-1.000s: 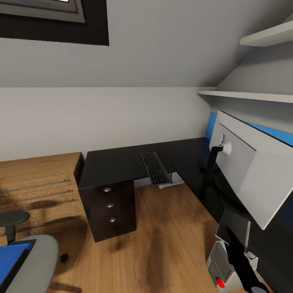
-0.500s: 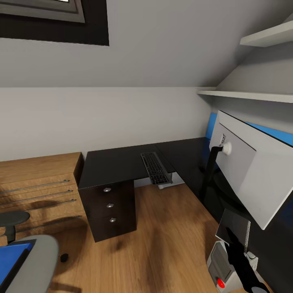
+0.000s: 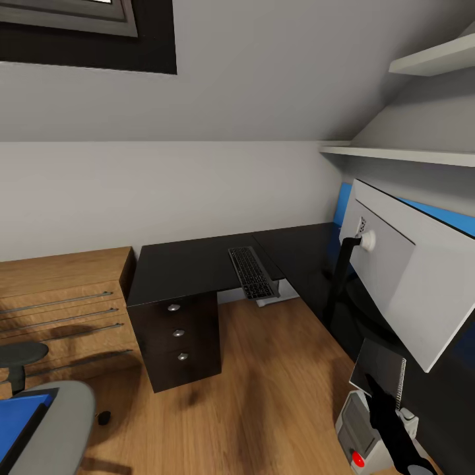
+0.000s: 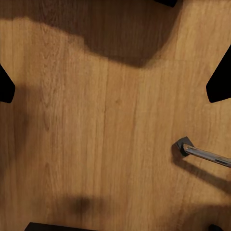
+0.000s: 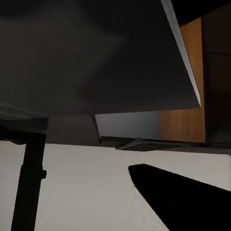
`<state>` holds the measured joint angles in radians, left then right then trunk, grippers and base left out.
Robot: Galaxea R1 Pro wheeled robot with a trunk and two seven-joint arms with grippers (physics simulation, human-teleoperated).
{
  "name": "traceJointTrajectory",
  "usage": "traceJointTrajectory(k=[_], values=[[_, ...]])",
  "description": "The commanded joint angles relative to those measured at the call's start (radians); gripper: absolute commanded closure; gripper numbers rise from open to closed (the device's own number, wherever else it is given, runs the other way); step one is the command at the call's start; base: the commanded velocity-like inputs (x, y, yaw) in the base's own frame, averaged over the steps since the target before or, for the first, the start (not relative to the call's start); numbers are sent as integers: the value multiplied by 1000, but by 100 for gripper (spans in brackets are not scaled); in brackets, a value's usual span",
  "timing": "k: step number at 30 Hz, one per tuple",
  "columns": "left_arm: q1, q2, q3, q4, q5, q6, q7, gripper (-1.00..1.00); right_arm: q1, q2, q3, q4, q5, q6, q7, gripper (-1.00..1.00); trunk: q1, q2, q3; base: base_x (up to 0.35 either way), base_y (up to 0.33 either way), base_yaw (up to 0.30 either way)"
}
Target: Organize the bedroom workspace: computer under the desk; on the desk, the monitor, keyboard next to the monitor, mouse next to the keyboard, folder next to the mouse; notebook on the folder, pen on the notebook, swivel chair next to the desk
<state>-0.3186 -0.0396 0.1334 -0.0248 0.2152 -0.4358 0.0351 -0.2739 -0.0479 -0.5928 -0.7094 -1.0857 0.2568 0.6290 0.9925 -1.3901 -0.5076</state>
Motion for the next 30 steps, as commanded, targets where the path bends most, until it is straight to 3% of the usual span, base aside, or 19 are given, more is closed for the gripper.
traceJointTrajectory(k=[1, 30], values=[[0, 0, 8, 0, -5, -3, 2, -100, -1, -20, -28, 1, -13, 3, 1, 100, 0, 0, -1, 0, 0, 0], [0, 0, 8, 0, -5, -3, 2, -100, -1, -26, -28, 1, -14, 2, 3, 100, 0, 0, -1, 0, 0, 0]])
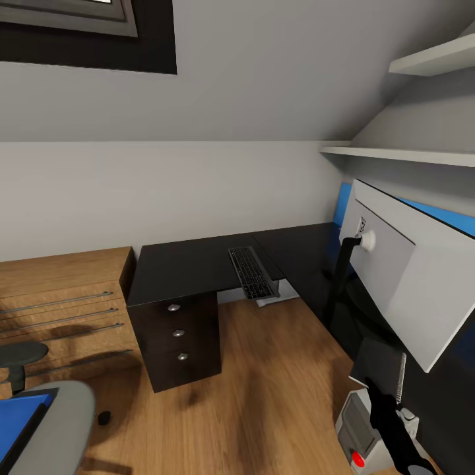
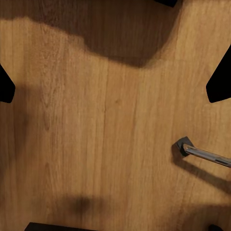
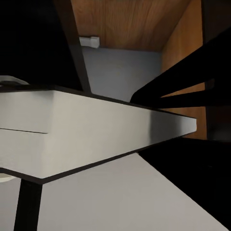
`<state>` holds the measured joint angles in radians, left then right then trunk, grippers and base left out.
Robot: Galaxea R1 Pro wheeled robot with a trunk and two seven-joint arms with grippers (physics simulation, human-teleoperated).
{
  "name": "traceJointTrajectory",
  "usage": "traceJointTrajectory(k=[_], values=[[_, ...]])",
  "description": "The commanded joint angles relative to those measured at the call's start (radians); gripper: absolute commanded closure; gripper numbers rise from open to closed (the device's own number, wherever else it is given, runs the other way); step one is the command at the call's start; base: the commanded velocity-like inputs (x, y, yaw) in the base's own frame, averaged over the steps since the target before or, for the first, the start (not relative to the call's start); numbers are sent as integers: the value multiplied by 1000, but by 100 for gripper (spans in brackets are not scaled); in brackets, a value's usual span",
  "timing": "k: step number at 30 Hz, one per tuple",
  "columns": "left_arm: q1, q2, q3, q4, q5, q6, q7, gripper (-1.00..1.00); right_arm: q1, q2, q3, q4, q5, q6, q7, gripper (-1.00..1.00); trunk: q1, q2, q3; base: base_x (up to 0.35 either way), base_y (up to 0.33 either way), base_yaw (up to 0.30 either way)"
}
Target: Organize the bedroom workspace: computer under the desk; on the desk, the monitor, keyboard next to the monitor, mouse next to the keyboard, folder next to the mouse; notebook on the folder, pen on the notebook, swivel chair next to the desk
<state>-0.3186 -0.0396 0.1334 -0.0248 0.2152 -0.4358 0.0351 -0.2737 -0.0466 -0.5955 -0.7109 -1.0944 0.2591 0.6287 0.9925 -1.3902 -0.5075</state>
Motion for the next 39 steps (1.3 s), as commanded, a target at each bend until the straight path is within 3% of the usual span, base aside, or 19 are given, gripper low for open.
traceJointTrajectory(k=[1, 39], values=[[0, 0, 8, 0, -5, -3, 2, -100, -1, -27, -26, 2, -5, 0, 3, 100, 0, 0, -1, 0, 0, 0], [0, 0, 8, 0, -5, -3, 0, -100, -1, -27, -23, 1, -5, -1, 13, 100, 0, 0, -1, 0, 0, 0]])
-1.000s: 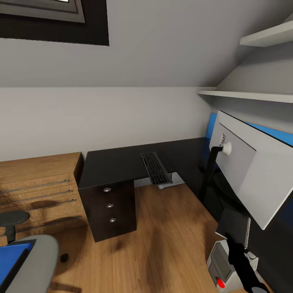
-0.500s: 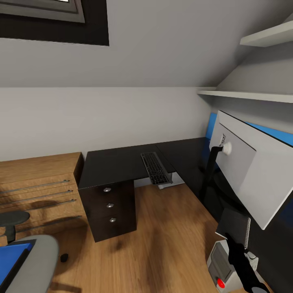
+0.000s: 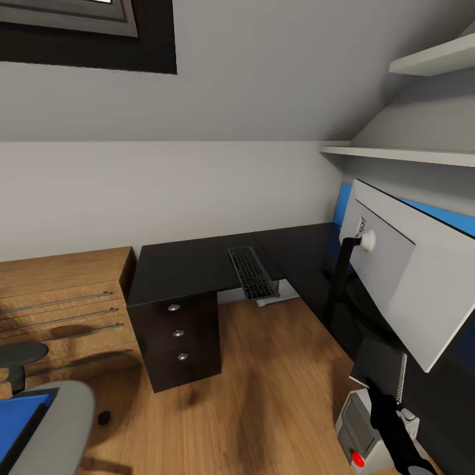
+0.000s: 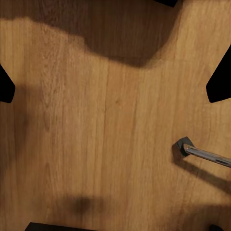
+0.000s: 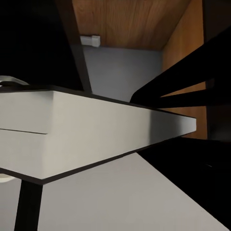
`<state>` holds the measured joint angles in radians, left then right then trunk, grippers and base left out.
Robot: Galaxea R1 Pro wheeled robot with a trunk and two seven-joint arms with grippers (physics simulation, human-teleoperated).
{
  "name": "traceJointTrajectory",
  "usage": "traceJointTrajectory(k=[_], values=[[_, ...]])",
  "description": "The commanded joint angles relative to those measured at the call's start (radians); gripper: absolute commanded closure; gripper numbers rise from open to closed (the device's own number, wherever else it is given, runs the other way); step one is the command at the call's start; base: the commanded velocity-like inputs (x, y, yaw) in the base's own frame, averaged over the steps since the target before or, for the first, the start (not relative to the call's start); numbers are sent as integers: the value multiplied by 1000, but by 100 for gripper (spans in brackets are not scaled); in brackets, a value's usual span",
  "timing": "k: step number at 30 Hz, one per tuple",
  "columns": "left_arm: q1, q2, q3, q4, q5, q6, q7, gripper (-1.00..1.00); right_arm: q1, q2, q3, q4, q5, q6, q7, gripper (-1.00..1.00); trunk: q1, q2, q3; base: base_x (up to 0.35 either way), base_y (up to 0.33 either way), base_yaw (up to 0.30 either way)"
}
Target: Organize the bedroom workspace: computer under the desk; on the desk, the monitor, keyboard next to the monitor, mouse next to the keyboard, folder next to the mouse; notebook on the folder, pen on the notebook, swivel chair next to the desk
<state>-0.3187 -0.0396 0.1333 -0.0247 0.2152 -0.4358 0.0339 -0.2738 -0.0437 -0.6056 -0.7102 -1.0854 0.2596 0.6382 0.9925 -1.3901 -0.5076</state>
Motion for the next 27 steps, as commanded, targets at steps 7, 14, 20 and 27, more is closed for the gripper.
traceJointTrajectory(k=[7, 14, 20, 27], values=[[0, 0, 8, 0, -5, -3, 1, -100, -1, -31, -13, 0, -14, 0, 4, 100, 0, -1, -1, 0, 0, 0], [0, 0, 8, 0, -5, -4, 1, -100, -1, -31, -13, 0, -11, -1, 4, 100, 0, -1, -1, 0, 0, 0], [0, 0, 8, 0, -5, -3, 1, -100, -1, -31, -13, 0, -9, -2, 4, 100, 0, -1, -1, 0, 0, 0], [0, 0, 8, 0, -5, -4, 1, -100, -1, -39, -13, 0, -9, -1, 4, 100, 0, -1, -1, 0, 0, 0]])
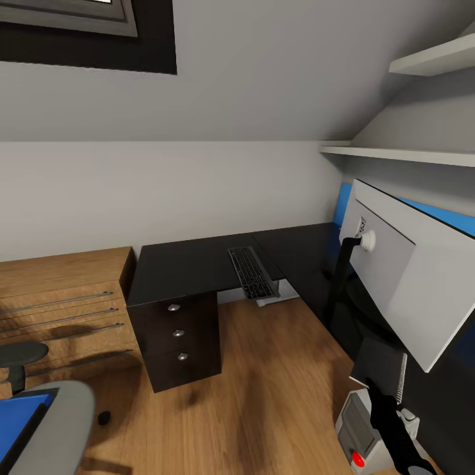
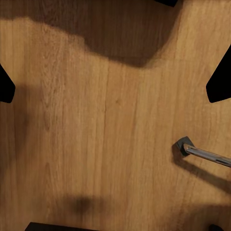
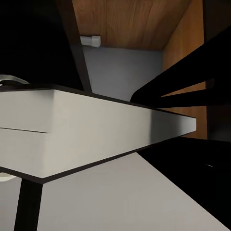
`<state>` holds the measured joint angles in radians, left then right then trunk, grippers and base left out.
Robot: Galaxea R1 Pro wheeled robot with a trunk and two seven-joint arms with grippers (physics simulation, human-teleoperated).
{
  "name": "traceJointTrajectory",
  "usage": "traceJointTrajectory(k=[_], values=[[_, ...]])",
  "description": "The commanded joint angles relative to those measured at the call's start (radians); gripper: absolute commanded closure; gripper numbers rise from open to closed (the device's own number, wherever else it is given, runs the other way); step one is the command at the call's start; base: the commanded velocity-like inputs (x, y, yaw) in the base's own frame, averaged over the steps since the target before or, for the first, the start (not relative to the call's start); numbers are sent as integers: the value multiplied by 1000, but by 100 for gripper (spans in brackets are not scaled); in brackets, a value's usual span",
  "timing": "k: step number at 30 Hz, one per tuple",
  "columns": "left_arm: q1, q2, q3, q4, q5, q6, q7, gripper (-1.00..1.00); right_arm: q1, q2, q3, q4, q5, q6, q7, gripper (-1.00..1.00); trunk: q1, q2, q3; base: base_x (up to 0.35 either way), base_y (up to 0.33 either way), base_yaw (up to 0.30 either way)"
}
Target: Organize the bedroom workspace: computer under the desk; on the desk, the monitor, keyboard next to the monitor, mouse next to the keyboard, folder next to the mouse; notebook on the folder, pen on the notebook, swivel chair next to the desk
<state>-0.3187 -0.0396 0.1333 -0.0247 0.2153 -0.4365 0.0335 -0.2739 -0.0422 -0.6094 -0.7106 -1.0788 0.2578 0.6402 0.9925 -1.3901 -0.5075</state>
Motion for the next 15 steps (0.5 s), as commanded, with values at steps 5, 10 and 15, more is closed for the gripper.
traceJointTrajectory(k=[5, 10, 15], values=[[0, 0, 8, 0, -5, -3, 2, -100, -1, -45, -9, 0, -14, 0, 1, 100, 0, 0, -1, 0, 0, 0], [0, 0, 8, 0, -5, -2, 3, -100, -1, -46, -9, 0, -14, 1, 2, 100, 0, 0, -1, 0, 0, 0], [0, 0, 8, 0, -5, -2, 3, -100, -1, -47, -9, 0, -14, 1, 1, 100, 0, 0, -1, 0, 0, 0]])
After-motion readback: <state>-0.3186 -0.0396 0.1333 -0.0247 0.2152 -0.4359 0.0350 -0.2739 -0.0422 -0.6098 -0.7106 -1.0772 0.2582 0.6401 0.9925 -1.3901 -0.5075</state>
